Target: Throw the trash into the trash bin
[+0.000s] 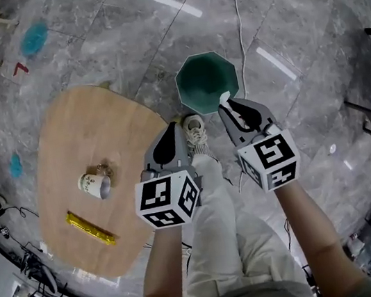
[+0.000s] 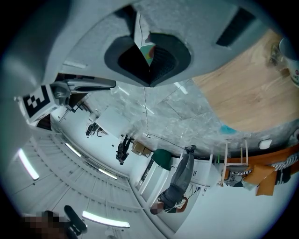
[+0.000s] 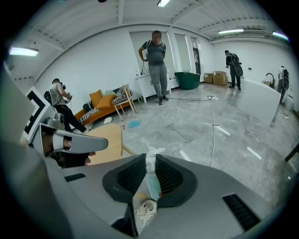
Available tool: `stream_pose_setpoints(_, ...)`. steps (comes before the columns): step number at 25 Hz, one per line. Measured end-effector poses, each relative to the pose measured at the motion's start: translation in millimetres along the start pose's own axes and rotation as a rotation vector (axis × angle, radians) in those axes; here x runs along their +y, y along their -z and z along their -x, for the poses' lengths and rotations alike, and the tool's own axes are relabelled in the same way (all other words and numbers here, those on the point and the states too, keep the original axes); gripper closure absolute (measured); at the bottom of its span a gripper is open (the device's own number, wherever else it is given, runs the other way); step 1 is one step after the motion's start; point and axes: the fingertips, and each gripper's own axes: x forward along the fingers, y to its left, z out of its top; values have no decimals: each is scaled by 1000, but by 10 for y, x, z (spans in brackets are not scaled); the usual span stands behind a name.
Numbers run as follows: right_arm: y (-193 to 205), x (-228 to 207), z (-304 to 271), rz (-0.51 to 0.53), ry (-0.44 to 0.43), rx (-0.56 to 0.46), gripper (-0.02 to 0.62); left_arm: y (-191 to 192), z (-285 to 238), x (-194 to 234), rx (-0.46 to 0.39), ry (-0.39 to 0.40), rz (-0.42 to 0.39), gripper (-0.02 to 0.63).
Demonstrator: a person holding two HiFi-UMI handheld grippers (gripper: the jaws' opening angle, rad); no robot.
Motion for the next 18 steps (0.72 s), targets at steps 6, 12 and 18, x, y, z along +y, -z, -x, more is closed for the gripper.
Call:
stream_pose_setpoints(6, 197, -150, -185, -23, 28, 35, 532, 87, -192, 31, 20, 0, 1, 606)
stream_pose_setpoints(12, 362, -242, -325, -22, 28, 67, 532, 177, -341, 57, 42, -2, -6, 606)
stream_pose_setpoints(18, 498, -378, -485, -23, 41, 92, 532, 248, -474, 62, 57, -2, -2, 606)
